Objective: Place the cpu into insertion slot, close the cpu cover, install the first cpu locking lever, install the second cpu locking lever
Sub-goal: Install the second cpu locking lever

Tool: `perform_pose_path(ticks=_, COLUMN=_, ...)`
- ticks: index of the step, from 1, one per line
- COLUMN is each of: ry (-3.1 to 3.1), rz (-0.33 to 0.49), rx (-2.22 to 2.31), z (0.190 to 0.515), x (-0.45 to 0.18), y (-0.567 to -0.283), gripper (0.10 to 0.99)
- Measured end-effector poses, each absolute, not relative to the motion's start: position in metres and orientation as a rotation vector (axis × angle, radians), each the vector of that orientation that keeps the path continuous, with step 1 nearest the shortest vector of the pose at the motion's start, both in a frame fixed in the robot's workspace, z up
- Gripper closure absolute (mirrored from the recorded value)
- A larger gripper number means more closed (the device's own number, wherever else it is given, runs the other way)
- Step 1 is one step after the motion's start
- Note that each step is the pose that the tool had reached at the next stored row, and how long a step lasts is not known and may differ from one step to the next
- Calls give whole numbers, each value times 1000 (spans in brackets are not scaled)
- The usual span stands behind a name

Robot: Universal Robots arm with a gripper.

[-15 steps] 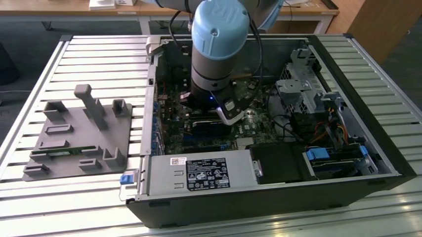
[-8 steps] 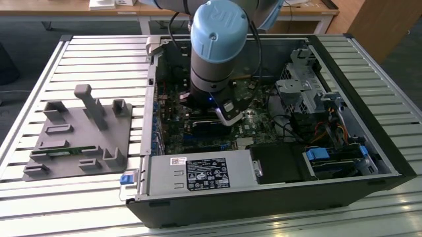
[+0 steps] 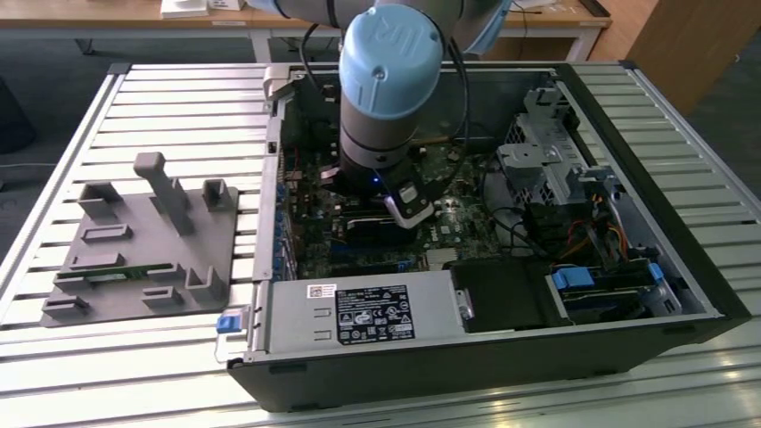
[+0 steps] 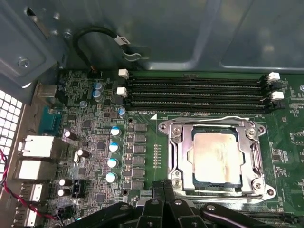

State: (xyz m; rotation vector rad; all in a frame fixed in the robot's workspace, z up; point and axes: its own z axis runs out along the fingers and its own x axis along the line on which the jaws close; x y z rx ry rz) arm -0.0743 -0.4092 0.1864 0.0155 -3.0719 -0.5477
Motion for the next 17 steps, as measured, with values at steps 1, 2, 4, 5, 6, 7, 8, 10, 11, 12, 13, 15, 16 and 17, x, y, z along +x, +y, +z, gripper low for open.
perform_pose_path(ticks=1, ry=-3072, rz=-549, rx=16, z=186, x=-74, y=-409, gripper=980)
perform_pose_path(ticks=2, ry=-3072, rz=-549, rx=15, z=186, x=-74, y=-409, gripper=980)
perform_pose_path(ticks=4, ry=-3072, rz=-549, rx=15, z=186, x=-75, y=-409, gripper=980)
perform_pose_path(ticks=5, ry=-3072, rz=-550, rx=15, z=186, x=-75, y=-409, gripper=980)
perform_pose_path(ticks=6, ry=-3072, rz=-550, rx=15, z=186, x=-75, y=-409, gripper=980)
perform_pose_path(ticks=7, ry=-3072, rz=-549, rx=15, z=187, x=-75, y=-409, gripper=980)
perform_pose_path(ticks=8, ry=-3072, rz=-550, rx=15, z=188, x=-75, y=-409, gripper=980)
perform_pose_path(ticks=10, ry=-3072, rz=-550, rx=15, z=194, x=-75, y=-409, gripper=980)
perform_pose_path(ticks=11, ry=-3072, rz=-550, rx=15, z=197, x=-75, y=-409, gripper=980)
perform_pose_path(ticks=12, ry=-3072, rz=-550, rx=15, z=201, x=-75, y=-409, gripper=980)
perform_pose_path(ticks=13, ry=-3072, rz=-549, rx=15, z=204, x=-75, y=-409, gripper=980)
perform_pose_path(ticks=15, ry=-3072, rz=-550, rx=15, z=211, x=-75, y=-409, gripper=980)
perform_pose_path(ticks=16, ry=-3072, rz=-549, rx=15, z=214, x=-75, y=-409, gripper=980)
perform_pose_path(ticks=17, ry=-3072, rz=-549, rx=15, z=217, x=-75, y=-409, gripper=980)
